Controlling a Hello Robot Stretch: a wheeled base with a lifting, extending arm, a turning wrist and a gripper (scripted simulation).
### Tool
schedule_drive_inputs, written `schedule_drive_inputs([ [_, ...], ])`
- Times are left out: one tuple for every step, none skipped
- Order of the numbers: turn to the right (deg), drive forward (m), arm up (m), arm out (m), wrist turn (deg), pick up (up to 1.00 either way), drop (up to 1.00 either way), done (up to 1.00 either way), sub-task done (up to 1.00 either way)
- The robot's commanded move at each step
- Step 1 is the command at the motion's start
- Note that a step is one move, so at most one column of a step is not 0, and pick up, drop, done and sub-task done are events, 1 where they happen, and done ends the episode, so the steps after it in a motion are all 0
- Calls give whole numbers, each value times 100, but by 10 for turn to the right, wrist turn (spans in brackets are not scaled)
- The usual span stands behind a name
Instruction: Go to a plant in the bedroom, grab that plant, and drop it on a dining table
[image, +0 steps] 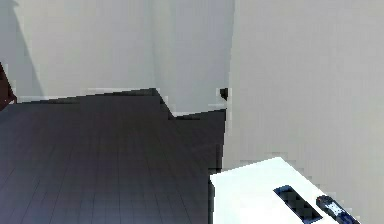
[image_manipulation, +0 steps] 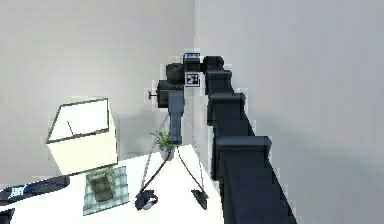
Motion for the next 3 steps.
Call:
schedule_drive_inputs([
  [0, 0, 0, 0, 450, 0, 0, 0, 0],
  [0, 0, 0, 0, 450, 0, 0, 0, 0],
  [0, 0, 0, 0, 450, 0, 0, 0, 0],
])
